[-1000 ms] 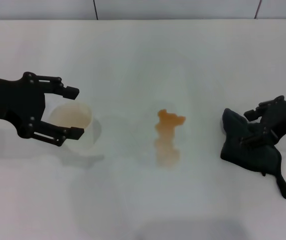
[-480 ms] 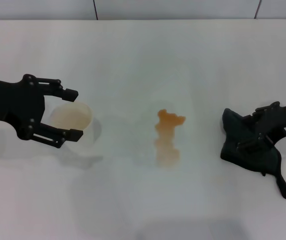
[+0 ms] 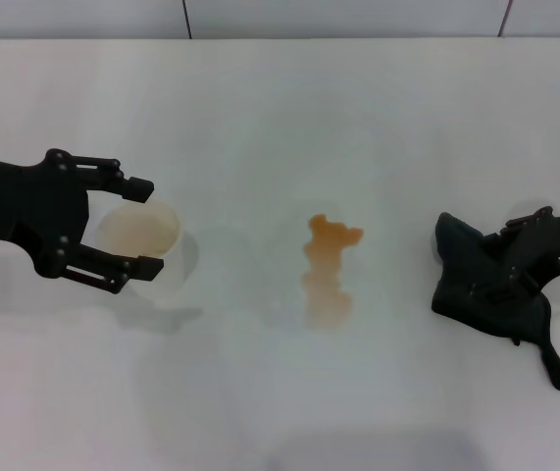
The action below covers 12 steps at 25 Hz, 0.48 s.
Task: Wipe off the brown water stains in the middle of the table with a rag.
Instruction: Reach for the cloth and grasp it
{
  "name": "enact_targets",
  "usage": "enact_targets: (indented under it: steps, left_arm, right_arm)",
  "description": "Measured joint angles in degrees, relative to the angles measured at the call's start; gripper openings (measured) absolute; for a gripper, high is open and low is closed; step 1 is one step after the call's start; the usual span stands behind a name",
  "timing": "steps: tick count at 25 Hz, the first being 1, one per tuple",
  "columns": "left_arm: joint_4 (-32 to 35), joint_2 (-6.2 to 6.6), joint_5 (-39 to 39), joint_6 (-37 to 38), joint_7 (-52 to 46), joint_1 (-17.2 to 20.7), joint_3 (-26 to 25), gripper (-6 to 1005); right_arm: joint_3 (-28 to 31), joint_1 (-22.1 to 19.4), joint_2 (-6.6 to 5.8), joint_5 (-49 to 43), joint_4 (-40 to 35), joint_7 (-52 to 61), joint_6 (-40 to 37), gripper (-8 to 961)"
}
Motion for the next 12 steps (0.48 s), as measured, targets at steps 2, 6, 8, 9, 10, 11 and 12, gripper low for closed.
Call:
enact_targets:
  steps: [2, 6, 8, 9, 10, 11, 12]
  left_arm:
    - [0.00, -0.01, 0.00, 0.00, -0.03, 0.01, 0.00, 891]
    - [0.00, -0.01, 0.00, 0.00, -0.03, 0.08, 0.00, 891]
    - [0.00, -0.01, 0.00, 0.00, 0.02, 0.10, 0.00, 891]
    - [0.00, -0.01, 0.00, 0.00, 0.04, 0.10, 0.00, 891]
    - [0.00, -0.02, 0.00, 0.00, 0.08, 0.10, 0.00, 891]
    - [0.00, -0.01, 0.00, 0.00, 0.10, 0.10, 0.00, 891]
    - [0.00, -0.01, 0.00, -0.01, 0.13, 0.10, 0.00, 891]
  right_arm:
    - [-0.15, -0.01, -0.01, -0.06, 0.05, -0.08, 0.25, 776]
    - [-0.87, -0.05, -0.01, -1.03, 0.12, -0.07, 0.97, 750]
    - [-1.17, -0.05, 0.01, -1.41, 0.12, 0.05, 1.29, 722]
    - [-1.31, -0.06, 0.03, -1.50, 0.12, 0.10, 1.49, 708]
    - [-1.32, -0.06, 0.03, -1.53, 0.12, 0.11, 1.59, 694]
    - [-1.39, -0.06, 0.03, -1.56, 0.15, 0.11, 1.83, 636]
    - [-1.44, -0.06, 0.04, -1.59, 0.17, 0.12, 2.01, 579]
